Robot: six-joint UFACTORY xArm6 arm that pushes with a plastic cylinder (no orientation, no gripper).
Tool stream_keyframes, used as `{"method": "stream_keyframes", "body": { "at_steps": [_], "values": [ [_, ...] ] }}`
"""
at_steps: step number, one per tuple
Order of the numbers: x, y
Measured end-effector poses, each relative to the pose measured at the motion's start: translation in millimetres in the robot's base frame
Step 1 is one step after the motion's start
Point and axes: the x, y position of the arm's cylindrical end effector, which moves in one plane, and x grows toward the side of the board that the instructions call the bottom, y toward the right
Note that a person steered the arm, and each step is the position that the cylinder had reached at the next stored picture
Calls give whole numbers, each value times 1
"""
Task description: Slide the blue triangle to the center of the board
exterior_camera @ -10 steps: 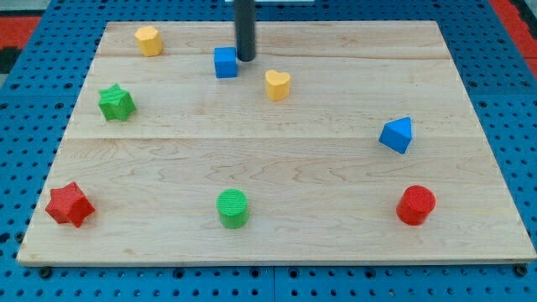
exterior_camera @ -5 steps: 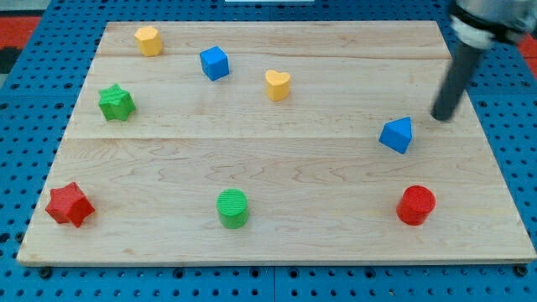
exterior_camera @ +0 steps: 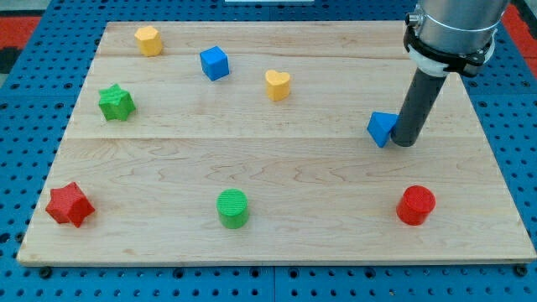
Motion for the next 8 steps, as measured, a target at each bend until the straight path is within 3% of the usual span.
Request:
{"method": "stream_keyframes", "body": {
  "at_steps": [3,4,5,6,8],
  "values": [
    [-45,-69],
    [-48,-68],
    [-79,-32],
    [-95,-64],
    [-68,-118]
  ]
}}
